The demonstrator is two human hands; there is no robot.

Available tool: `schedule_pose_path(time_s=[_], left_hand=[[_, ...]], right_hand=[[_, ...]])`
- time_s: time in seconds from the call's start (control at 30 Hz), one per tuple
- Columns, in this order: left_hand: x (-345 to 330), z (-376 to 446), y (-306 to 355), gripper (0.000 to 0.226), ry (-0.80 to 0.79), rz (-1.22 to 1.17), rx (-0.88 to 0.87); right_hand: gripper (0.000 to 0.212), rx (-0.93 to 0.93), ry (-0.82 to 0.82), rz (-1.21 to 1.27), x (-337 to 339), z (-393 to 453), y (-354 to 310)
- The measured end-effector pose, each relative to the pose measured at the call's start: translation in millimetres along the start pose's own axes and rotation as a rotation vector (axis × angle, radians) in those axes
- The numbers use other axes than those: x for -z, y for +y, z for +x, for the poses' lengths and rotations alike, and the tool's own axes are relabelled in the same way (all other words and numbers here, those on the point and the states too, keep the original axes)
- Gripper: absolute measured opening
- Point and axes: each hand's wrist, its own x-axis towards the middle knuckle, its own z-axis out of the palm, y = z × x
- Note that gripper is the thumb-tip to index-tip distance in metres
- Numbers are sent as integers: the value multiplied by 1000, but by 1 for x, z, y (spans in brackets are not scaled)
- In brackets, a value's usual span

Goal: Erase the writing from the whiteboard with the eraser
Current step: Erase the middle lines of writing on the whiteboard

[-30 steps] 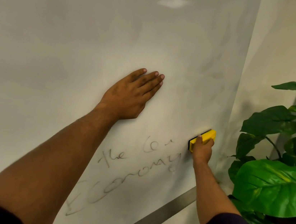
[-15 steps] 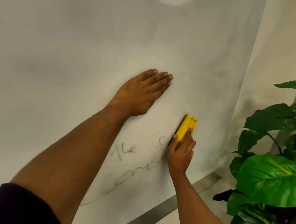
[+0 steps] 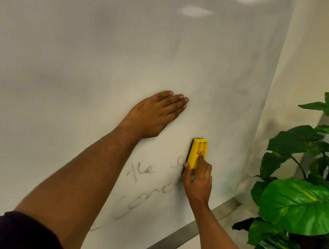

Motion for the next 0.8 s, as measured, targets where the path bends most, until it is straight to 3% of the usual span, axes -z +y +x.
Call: schedule_pose_path(time_s=[0.07, 0.23, 0.33, 0.37, 0.47, 0.5, 0.6, 0.63, 0.73, 0.8], left_hand=[[1, -1, 0, 62, -12, 1, -3], [2, -6, -2, 62, -11, -10, -10], [1, -11, -2, 61, 13, -20, 11], [1, -13, -2, 61, 26, -27, 35], [4, -20, -2, 62, 54, -40, 108], [5, -21, -3, 61, 52, -40, 113], [11, -23, -12, 61, 25, -43, 64], [14, -24, -18, 61, 18, -42, 39], [20, -33, -35, 60, 11, -7, -18], [21, -43, -41, 59, 67, -14, 40]], right_hand=[[67, -208, 44, 56, -3, 2, -9], [71, 106, -25, -8, 4, 1, -7], [67, -189, 32, 43, 3, 8, -11], [67, -183, 44, 40, 2, 11, -15], [66, 169, -7, -24, 4, 6, -16], [65, 196, -6, -52, 5, 8, -12], [66, -139, 56, 10, 2, 12, -13], [67, -144, 63, 12, 1, 12, -15], [69, 164, 3, -40, 1, 5, -12], [66, 52, 21, -41, 0, 8, -10]])
